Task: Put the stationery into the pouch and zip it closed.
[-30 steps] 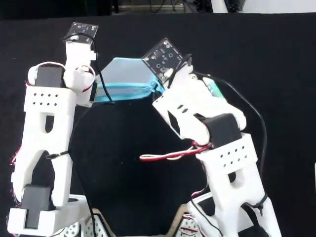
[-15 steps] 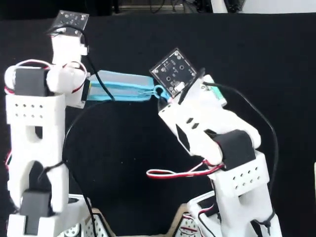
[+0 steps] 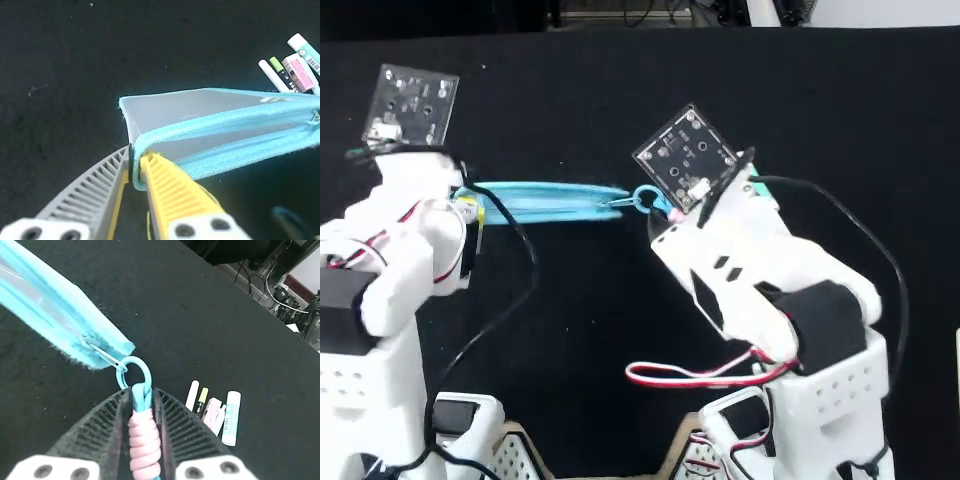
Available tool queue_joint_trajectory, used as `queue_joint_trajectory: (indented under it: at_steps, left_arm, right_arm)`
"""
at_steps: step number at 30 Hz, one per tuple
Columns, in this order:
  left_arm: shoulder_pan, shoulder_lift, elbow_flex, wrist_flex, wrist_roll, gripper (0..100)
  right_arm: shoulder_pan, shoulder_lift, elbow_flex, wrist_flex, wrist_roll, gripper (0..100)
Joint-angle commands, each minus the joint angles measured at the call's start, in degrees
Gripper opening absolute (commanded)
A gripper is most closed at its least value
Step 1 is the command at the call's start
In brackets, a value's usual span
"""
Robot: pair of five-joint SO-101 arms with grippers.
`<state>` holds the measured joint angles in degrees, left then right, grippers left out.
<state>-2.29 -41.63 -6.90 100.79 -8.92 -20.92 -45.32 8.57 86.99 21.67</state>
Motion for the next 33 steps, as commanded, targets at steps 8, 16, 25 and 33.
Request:
queue_joint_trajectory:
  at_steps: [8,16,25,33]
  left_arm:
    - [-0.7,11.5,0.0,0.2,0.1,14]
    - [-2.1,20.0,-1.7,-0.1,-3.3,9]
    - [-5.2,16.0,-4.4,0.1,-3.1,3]
    - [-1.3,8.9,6.7,-3.2,-3.6,3]
  right_arm:
    - [0.7,-1.4,5.1,-5.5,0.0,1.1]
    - [0.7,-1.4,6.2,-6.4,0.0,1.1]
    - [0.7,-1.4,6.5,-6.5,0.0,1.1]
    - [-9.4,-1.5,5.2,-1.8,-4.7,12.8]
